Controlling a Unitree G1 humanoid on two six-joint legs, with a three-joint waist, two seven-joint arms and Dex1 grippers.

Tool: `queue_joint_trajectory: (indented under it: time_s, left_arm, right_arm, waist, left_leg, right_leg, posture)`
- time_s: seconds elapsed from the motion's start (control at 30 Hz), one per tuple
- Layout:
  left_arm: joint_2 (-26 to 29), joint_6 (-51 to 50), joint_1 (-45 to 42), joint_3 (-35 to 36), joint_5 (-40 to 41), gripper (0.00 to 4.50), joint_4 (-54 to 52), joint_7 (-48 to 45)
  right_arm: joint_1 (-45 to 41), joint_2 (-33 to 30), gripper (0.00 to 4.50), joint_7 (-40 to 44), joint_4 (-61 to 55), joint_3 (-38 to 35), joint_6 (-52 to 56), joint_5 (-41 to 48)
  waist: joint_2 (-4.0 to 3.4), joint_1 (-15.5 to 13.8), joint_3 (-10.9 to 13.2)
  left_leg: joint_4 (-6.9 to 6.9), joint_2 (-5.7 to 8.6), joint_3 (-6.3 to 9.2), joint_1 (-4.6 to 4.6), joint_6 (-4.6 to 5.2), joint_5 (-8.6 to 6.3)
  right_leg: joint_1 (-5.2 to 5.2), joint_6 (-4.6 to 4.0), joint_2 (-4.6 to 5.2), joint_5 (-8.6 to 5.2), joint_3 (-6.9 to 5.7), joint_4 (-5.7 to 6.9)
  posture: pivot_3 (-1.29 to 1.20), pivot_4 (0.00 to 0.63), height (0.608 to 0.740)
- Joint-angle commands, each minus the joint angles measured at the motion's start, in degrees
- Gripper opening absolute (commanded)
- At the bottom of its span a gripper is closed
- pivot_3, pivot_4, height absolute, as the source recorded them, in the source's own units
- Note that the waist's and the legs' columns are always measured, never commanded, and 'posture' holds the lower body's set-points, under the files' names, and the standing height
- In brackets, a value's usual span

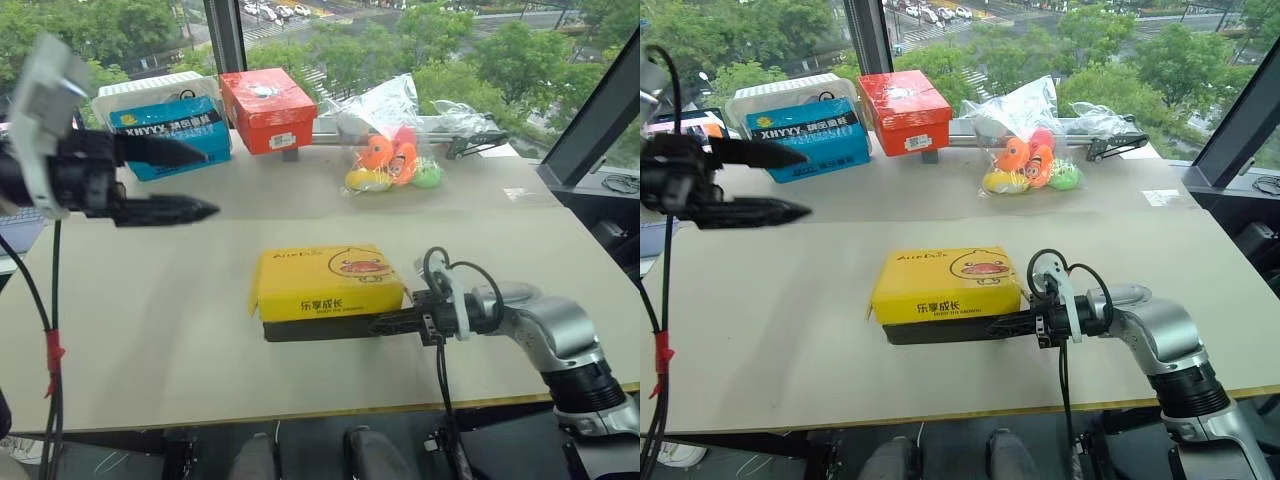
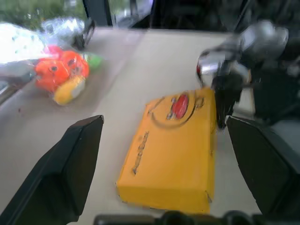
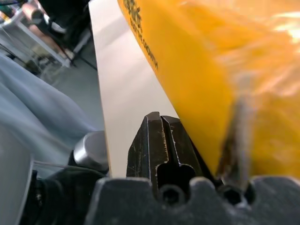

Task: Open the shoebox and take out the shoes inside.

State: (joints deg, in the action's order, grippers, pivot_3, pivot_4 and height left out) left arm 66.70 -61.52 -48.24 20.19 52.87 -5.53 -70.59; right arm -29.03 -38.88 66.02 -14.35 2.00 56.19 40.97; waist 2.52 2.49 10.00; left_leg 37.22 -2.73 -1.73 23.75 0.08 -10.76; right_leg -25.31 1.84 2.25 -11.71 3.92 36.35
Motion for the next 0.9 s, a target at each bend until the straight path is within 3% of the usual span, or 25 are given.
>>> queue_joint_trajectory:
  time_s: [0.03,0.17,0.37,0.43,0.5,0.6,0.77,0.9]
  left_arm:
    - [0.4,-5.0,-2.3,6.6,7.0,4.47,0.1,4.6]
    - [0.9,-6.0,1.4,7.2,8.8,4.47,-2.7,5.1]
    - [1.4,-7.8,4.9,8.2,13.8,4.47,-4.8,4.6]
    - [1.6,-7.5,6.0,7.9,14.4,4.47,-6.0,4.6]
    - [1.9,-7.2,7.1,7.9,14.4,4.47,-7.0,5.0]
    - [2.6,-7.4,8.9,8.9,15.0,4.47,-7.9,5.4]
    - [3.5,-6.9,13.3,10.2,14.8,4.47,-9.9,5.6]
    - [3.8,-4.4,16.3,9.1,13.0,4.50,-11.0,4.6]
  right_arm:
    - [-6.0,1.6,0.00,-4.3,-3.7,-6.0,1.5,5.9]
    - [-12.2,4.8,0.00,-7.0,3.4,-2.7,-5.3,-0.1]
    - [-35.7,18.1,0.00,-24.7,52.6,1.7,-38.0,-23.5]
    - [-40.4,19.3,0.00,-30.8,63.6,3.4,-47.1,-29.9]
    - [-42.7,20.2,0.00,-30.2,67.8,4.3,-51.8,-32.5]
    - [-41.3,19.8,0.00,-18.5,60.7,4.5,-48.9,-29.6]
    - [-34.0,12.7,0.00,-0.6,34.7,7.5,-33.5,-22.6]
    - [-31.8,7.2,1.09,7.6,22.5,11.0,-28.1,-21.5]
  waist:
    - [0.03,0.1,0.0]
    - [0.03,0.1,0.0]
    - [0.14,1.6,0.1]
    - [0.14,1.5,0.1]
    - [0.15,1.3,0.1]
    - [0.15,1.4,0.1]
    - [0.12,1.2,0.1]
    - [0.12,1.0,0.1]
  left_leg:
    - [0.01,0.00,0.00,-0.01,0.00,0.00]
    - [-0.01,-0.01,0.00,-0.19,0.00,0.00]
    - [0.03,-0.01,-0.07,-0.28,-0.04,0.07]
    - [-0.02,-0.01,-0.05,-0.24,-0.04,0.07]
    - [-0.24,0.02,0.01,0.03,-0.09,0.04]
    - [-0.27,0.04,0.02,0.57,-0.31,-0.12]
    - [-0.23,0.02,0.11,1.18,-0.38,-0.21]
    - [-0.19,0.03,0.12,1.17,-0.32,-0.30]
  right_leg:
    - [0.01,0.00,0.00,0.00,0.01,0.01]
    - [0.12,-0.01,-0.01,0.00,0.00,0.02]
    - [0.11,-0.29,-0.02,0.17,0.09,-0.01]
    - [0.10,-0.16,-0.02,0.21,0.09,-0.05]
    - [-0.05,-0.29,0.01,0.21,0.04,-0.20]
    - [-0.58,-0.41,0.05,0.29,0.06,-0.15]
    - [-1.17,-0.31,0.05,0.24,0.01,0.24]
    - [-1.16,-0.33,0.06,0.15,-0.04,0.29]
  posture:
    - [0.00,0.150,0.740]
    - [0.00,0.150,0.740]
    - [0.00,0.150,0.740]
    - [0.00,0.150,0.740]
    - [0.00,0.150,0.740]
    - [0.00,0.150,0.740]
    - [0.00,0.150,0.740]
    - [0.00,0.150,0.740]
